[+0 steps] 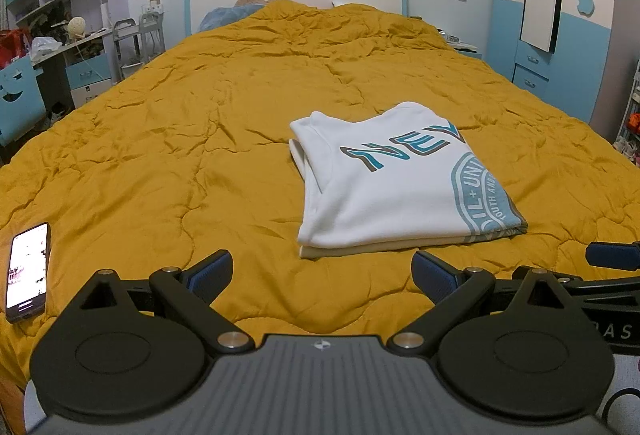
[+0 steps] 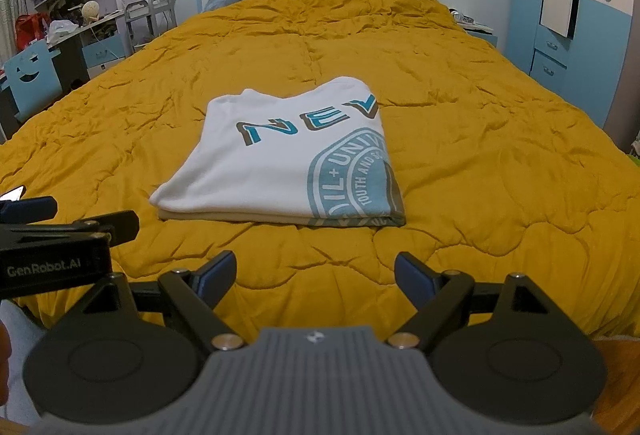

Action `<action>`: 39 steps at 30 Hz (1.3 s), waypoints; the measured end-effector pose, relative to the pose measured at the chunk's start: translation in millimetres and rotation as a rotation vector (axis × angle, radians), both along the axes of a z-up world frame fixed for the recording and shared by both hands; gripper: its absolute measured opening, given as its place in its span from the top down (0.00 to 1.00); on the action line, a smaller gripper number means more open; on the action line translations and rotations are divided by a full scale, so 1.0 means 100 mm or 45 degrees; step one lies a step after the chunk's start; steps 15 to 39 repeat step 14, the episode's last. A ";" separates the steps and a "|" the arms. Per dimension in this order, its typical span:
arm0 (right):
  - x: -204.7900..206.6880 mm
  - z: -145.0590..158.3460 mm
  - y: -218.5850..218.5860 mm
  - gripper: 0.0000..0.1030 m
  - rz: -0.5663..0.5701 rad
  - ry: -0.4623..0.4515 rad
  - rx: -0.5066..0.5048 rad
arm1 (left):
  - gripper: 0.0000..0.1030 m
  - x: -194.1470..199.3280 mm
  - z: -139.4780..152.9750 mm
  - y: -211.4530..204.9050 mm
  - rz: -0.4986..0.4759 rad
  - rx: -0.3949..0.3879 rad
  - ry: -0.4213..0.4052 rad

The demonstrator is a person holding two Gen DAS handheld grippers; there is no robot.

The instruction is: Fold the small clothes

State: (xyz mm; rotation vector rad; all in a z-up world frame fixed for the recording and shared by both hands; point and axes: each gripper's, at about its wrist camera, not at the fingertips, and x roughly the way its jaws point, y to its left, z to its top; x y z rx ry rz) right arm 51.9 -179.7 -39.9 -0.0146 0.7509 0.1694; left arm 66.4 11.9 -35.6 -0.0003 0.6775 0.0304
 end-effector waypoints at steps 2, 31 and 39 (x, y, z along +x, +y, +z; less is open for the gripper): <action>0.00 0.00 0.00 0.20 0.002 0.003 0.000 | 0.00 0.00 0.00 0.00 -0.001 0.000 -0.001; -0.01 0.00 0.00 0.20 0.001 0.002 -0.001 | 0.00 -0.03 0.05 -0.01 0.001 0.004 -0.012; -0.01 0.00 0.00 0.20 0.001 0.002 -0.001 | 0.00 -0.03 0.05 -0.01 0.001 0.004 -0.012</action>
